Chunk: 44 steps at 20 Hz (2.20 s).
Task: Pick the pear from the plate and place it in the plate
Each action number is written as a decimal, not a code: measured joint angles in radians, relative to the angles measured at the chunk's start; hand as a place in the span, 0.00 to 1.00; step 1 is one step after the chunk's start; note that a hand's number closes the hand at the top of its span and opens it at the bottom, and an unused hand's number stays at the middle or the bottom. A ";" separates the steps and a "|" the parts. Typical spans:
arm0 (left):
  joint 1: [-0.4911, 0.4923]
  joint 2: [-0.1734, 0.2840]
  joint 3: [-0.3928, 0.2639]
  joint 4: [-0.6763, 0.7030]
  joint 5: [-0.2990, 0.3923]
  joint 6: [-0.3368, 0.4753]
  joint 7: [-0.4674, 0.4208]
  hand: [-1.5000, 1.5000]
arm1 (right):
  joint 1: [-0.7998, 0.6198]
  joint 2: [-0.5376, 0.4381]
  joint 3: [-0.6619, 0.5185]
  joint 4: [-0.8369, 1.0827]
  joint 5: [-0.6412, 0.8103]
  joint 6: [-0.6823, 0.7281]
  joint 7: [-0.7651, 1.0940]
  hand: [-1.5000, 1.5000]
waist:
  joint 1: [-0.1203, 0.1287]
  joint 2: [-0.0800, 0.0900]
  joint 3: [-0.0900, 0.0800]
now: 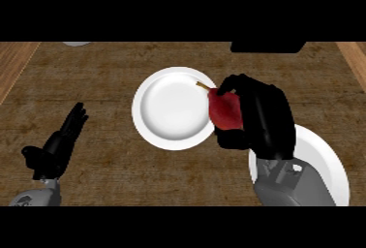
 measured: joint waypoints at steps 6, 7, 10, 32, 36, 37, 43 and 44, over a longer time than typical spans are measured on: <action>-0.007 -0.014 -0.009 0.002 -0.016 0.003 -0.003 0.50 | -0.131 0.048 0.058 0.289 -0.036 -0.176 -0.005 1.00 | 0.003 0.001 0.000; -0.015 -0.011 -0.003 0.007 -0.013 0.001 0.005 0.50 | -0.152 0.051 0.082 0.326 -0.048 -0.204 0.009 1.00 | 0.003 0.002 0.000; -0.019 -0.022 -0.008 -0.003 -0.021 0.013 0.017 0.50 | -0.244 0.057 0.099 0.470 -0.101 -0.275 0.015 1.00 | 0.006 0.002 0.000; -0.012 -0.030 -0.012 -0.037 -0.029 0.003 0.036 0.50 | -0.441 0.061 0.117 0.914 -0.643 -0.942 -0.119 0.00 | 0.019 0.006 0.002; 0.006 -0.031 -0.003 -0.030 -0.026 0.003 0.023 0.50 | -0.338 0.054 0.041 0.802 -0.758 -0.962 -0.259 0.00 | 0.002 0.003 0.002; 0.005 -0.038 -0.004 -0.021 -0.032 0.013 0.017 0.50 | -0.296 0.048 0.032 0.758 -0.786 -0.952 -0.295 0.00 | -0.004 0.002 0.002; 0.013 -0.033 0.011 -0.019 -0.030 0.013 0.010 0.50 | -0.071 -0.045 -0.067 0.598 -0.956 -0.814 -0.543 0.00 | -0.014 0.000 0.002; 0.017 -0.039 0.007 -0.016 -0.035 0.016 0.005 0.50 | -0.030 -0.068 -0.081 0.572 -0.983 -0.777 -0.575 0.00 | -0.016 -0.001 0.002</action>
